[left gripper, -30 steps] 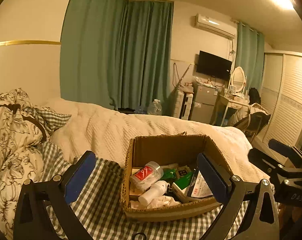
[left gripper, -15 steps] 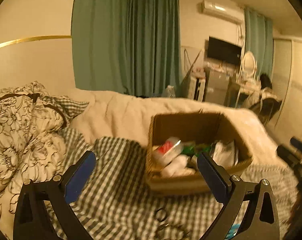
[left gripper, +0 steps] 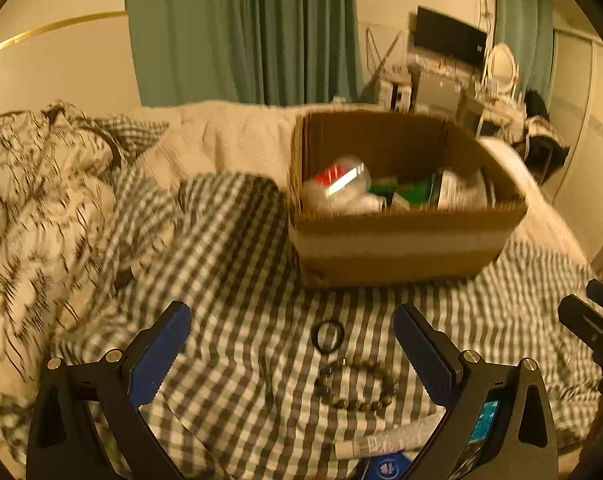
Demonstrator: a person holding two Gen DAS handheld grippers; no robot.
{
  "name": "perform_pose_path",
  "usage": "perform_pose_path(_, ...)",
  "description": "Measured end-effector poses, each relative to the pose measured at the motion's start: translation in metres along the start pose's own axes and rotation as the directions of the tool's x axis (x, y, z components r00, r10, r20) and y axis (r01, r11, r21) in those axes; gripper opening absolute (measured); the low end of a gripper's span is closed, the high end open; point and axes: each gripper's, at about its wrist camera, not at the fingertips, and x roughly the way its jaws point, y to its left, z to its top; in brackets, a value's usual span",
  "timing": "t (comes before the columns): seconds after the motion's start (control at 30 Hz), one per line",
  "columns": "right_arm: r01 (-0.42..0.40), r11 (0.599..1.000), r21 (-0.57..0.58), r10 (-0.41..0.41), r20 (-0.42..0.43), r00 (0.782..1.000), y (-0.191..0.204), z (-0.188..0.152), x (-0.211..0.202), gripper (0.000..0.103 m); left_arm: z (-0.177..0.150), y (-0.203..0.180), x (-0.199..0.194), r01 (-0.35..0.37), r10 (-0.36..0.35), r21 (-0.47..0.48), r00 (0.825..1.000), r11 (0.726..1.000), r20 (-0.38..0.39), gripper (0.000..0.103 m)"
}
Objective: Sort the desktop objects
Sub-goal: 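Move both grippers back toward the bead bracelet and teal blister pack, then grasp the wooden bead bracelet with the left gripper while the right gripper grasps the teal blister pack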
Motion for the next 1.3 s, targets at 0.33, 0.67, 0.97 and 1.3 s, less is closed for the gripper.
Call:
perform_pose_path(0.33,0.053,0.998,0.047,-0.045,-0.158,0.986,-0.006,-0.038,0.025,0.103,-0.044,-0.024,0.058,-0.017,0.031,0.083,0.985,0.996,-0.172,0.103)
perform_pose_path(0.67,0.093,0.991,0.094,-0.061,-0.296,0.953,-0.014,-0.054,0.06,0.103,-0.067,-0.023,0.098,-0.013,0.038,0.087,0.956,0.996,-0.292,0.103)
perform_pose_path(0.97,0.156,0.986,0.061,-0.112,-0.458,0.882,-0.013,-0.075,0.101,0.103,-0.083,-0.029,0.122,0.022,0.007,0.08,0.941,0.997,-0.337,0.1)
perform_pose_path(1.3,0.129,0.988,0.081,-0.071,-0.504,0.861,-0.015,-0.085,0.112,0.087,-0.089,-0.033,0.115,0.052,-0.032,0.062,0.955,0.997,-0.293,0.073)
